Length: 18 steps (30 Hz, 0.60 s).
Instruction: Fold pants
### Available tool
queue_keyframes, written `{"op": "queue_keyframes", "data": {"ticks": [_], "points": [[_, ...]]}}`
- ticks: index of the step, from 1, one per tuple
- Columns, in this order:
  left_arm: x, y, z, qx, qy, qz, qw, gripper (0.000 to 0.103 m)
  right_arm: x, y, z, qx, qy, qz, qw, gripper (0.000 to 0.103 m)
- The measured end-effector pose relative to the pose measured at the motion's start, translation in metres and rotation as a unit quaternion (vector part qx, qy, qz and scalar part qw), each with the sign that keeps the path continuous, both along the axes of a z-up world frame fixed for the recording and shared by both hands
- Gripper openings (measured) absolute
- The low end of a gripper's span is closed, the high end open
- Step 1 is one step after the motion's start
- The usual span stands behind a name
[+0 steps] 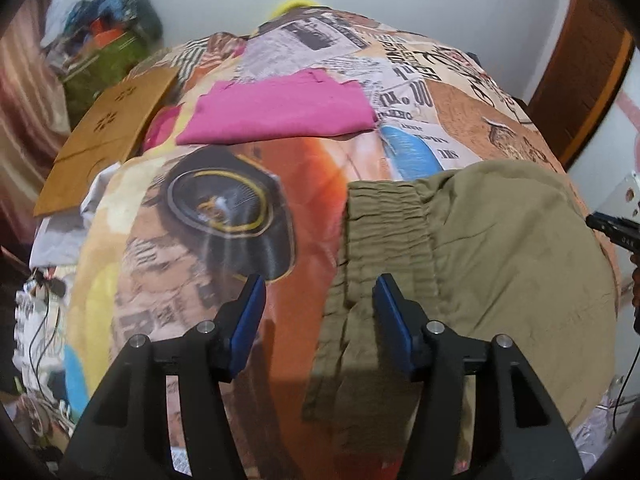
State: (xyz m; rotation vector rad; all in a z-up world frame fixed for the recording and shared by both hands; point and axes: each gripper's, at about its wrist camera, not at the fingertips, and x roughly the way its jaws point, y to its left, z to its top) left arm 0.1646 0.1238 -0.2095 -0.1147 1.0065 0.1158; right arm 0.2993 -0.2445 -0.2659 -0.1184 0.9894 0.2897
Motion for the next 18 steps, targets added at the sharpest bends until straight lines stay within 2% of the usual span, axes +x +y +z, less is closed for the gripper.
{"op": "queue_keyframes", "data": {"ticks": [2,5,11,15,18], "points": [[-0.011,0.003,0.006,-0.013,-0.002,0.004,0.9999,0.061,-0.008,-0.007,0.009,-0.01,-0.012,-0.011,1.0,0.034],[-0.026,0.001,0.013,-0.035,-0.005,0.005,0.9994,0.068,-0.021,-0.014,0.024,0.02,-0.024,-0.014,0.999,0.037],[-0.055,-0.014,0.024,-0.097,-0.011,0.004,0.9952,0.081,-0.052,0.007,0.053,0.054,-0.062,0.021,0.996,0.037],[-0.061,-0.026,0.021,-0.138,-0.002,-0.002,0.9905,0.082,-0.07,0.034,0.066,0.063,-0.08,0.058,0.993,0.037],[-0.064,-0.033,0.011,-0.14,0.015,0.004,0.99,0.084,-0.079,0.049,0.068,0.08,-0.083,0.079,0.99,0.037]]}}
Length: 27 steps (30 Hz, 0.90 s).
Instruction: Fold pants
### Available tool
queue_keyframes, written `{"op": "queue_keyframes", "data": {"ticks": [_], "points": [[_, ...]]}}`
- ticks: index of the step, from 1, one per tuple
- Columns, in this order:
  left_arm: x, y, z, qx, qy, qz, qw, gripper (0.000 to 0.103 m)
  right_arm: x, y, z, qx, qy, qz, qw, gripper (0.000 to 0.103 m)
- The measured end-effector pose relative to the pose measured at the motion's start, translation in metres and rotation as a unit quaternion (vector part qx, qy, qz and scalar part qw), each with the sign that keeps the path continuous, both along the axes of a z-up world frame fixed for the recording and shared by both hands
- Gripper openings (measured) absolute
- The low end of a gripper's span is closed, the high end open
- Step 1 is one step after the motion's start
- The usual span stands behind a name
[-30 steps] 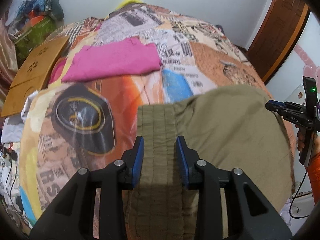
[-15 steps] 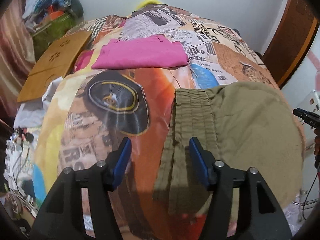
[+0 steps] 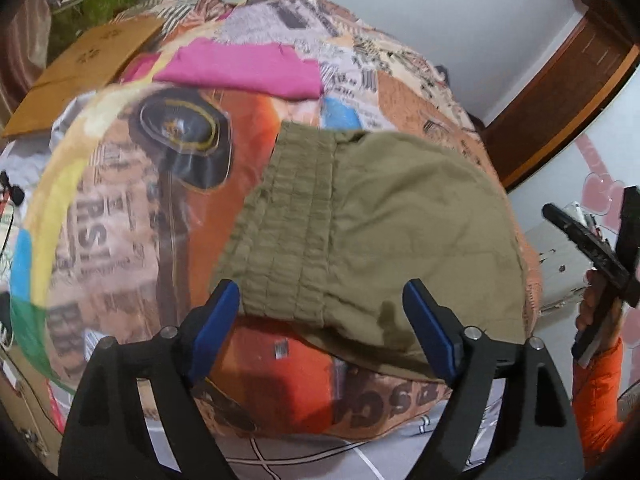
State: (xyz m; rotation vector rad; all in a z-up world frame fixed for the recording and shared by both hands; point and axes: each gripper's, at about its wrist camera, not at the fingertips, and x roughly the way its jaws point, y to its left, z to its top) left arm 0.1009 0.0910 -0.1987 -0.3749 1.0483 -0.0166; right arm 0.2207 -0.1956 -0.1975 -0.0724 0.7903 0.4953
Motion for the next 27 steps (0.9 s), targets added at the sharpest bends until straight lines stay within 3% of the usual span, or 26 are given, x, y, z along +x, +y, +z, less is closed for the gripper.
{"op": "queue_keyframes", "data": {"ticks": [4,11,23,27], "points": [[-0.005,0.001,-0.015,-0.014,0.016,0.01,0.9997,0.085,-0.008,0.022,-0.015,0.014,0.014,0.027,0.999,0.045],[-0.008,0.01,-0.04,-0.106,0.032,0.031,0.9934,0.086,-0.011,0.045,-0.055,-0.026,0.05,0.052,0.997,0.046],[0.019,0.001,-0.043,-0.093,-0.009,0.035,0.995,0.091,-0.007,0.044,-0.064,-0.023,0.059,0.061,0.996,0.048],[0.026,0.009,-0.039,-0.097,-0.026,0.042,0.994,0.083,-0.006,0.044,-0.065,-0.022,0.059,0.062,0.996,0.048]]}}
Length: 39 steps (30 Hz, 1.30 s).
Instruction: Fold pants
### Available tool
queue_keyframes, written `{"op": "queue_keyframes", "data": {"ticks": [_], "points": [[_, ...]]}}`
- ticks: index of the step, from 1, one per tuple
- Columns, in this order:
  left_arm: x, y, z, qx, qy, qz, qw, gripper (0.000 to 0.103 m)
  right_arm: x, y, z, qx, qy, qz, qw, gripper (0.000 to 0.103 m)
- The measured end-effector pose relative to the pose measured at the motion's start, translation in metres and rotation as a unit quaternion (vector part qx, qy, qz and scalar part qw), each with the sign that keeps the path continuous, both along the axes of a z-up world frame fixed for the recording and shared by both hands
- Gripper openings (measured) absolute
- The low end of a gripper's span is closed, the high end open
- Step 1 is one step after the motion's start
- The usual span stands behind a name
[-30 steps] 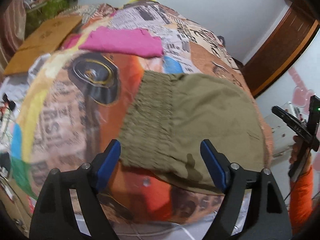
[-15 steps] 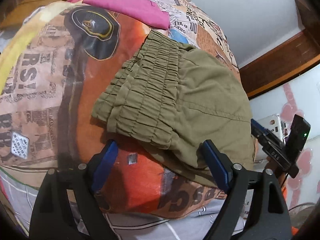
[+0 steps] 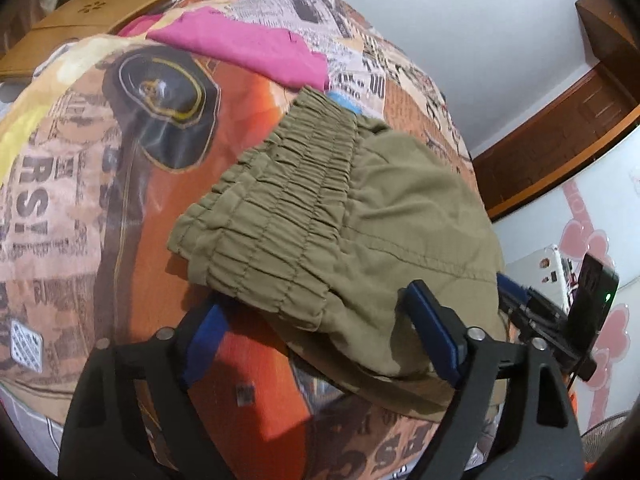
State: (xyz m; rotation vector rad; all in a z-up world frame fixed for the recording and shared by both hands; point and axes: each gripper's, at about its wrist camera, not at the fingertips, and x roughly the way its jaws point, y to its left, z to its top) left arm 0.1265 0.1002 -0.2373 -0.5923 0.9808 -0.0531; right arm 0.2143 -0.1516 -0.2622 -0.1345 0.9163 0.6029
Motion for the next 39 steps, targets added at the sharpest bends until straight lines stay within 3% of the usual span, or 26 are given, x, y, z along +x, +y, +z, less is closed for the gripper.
{"op": "queue_keyframes", "data": {"ticks": [5,9,13,16,23,26,30,32,34,39], "points": [[0.001,0.009,0.006,0.005,-0.02,0.02,0.9996,0.066,0.002,-0.002,-0.002,0.008,0.006,0.0,1.0,0.048],[0.004,0.007,0.001,0.012,-0.018,0.022,0.9995,0.066,0.004,-0.004,-0.003,0.014,0.01,0.001,1.0,0.049],[0.01,0.009,-0.013,-0.015,-0.004,0.023,0.9996,0.066,0.006,-0.004,-0.004,0.017,0.012,0.003,1.0,0.049],[0.011,0.007,-0.013,-0.019,-0.002,0.018,0.9996,0.066,0.006,-0.005,-0.004,0.019,0.012,0.005,1.0,0.05],[0.017,0.006,-0.012,-0.076,-0.011,-0.009,0.997,0.066,0.007,-0.006,-0.004,0.02,0.013,0.007,1.0,0.05],[0.026,0.006,-0.011,-0.078,-0.012,-0.01,0.9968,0.066,0.007,-0.006,-0.004,0.02,0.013,0.006,1.0,0.05],[0.037,0.001,-0.005,-0.037,-0.026,-0.017,0.9988,0.055,0.009,-0.006,-0.004,0.021,0.013,0.004,1.0,0.05],[0.044,-0.003,-0.001,0.0,-0.028,-0.024,0.9993,0.039,0.01,-0.007,-0.004,0.023,0.014,0.002,1.0,0.05],[0.047,-0.008,0.006,0.024,-0.038,-0.024,0.9987,0.031,0.011,-0.007,-0.004,0.025,0.018,0.001,1.0,0.05],[0.043,-0.026,0.031,0.125,-0.082,-0.041,0.9879,0.022,0.014,-0.005,-0.003,0.022,0.02,0.002,1.0,0.052]]}}
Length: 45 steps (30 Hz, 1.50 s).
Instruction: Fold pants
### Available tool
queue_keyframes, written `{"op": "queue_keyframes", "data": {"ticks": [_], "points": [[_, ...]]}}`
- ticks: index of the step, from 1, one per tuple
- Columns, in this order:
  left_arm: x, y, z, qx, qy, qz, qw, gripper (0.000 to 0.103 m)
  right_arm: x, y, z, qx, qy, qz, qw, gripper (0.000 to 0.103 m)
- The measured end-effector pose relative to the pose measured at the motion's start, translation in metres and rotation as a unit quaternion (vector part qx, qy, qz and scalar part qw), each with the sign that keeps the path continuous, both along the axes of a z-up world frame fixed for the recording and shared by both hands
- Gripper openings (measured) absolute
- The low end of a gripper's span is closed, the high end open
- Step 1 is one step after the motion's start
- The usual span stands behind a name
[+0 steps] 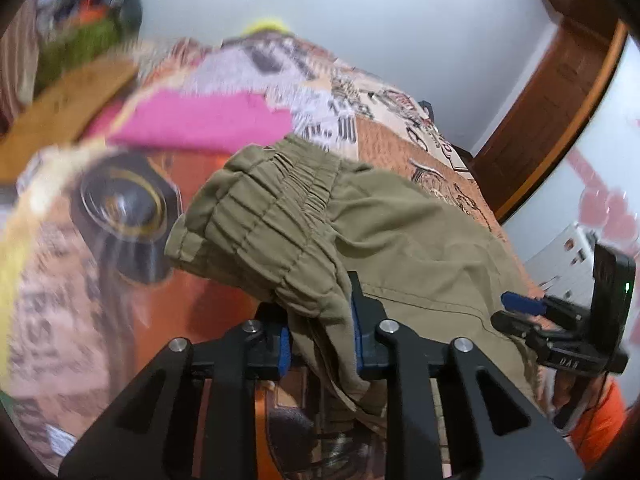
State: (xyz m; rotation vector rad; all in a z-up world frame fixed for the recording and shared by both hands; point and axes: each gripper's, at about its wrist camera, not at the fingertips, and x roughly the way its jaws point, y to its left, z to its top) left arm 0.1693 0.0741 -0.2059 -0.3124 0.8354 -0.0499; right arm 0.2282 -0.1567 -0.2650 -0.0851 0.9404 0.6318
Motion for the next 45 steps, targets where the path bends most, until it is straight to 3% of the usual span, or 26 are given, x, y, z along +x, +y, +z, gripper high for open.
{"op": "queue_keyframes", "data": {"ticks": [6,17,21,26,29,37,45], "points": [[-0.015,0.003,0.014,0.043,-0.025,0.009,0.9987,0.019,0.009,0.008,0.001,0.006,0.006,0.012,1.0,0.053],[-0.052,0.039,0.031,0.099,-0.039,0.069,0.992,0.019,0.029,0.081,0.009,-0.019,-0.01,0.089,0.996,0.054],[-0.057,0.041,0.035,0.111,-0.039,0.068,0.9906,0.019,0.026,0.095,0.013,-0.034,-0.014,0.105,0.994,0.053],[-0.064,0.022,0.047,0.158,-0.06,0.049,0.9844,0.019,0.019,0.075,0.026,0.017,0.022,0.089,0.996,0.053],[-0.068,0.009,0.056,0.177,-0.078,0.037,0.9805,0.019,-0.001,0.061,0.035,0.024,0.013,0.079,0.996,0.053],[-0.069,-0.019,0.081,0.182,-0.113,0.002,0.9768,0.019,-0.042,0.018,0.013,0.02,0.031,0.051,0.998,0.053],[-0.058,-0.058,0.096,0.199,-0.13,-0.043,0.9705,0.018,-0.044,0.016,0.006,0.034,0.021,0.029,0.999,0.054]]}}
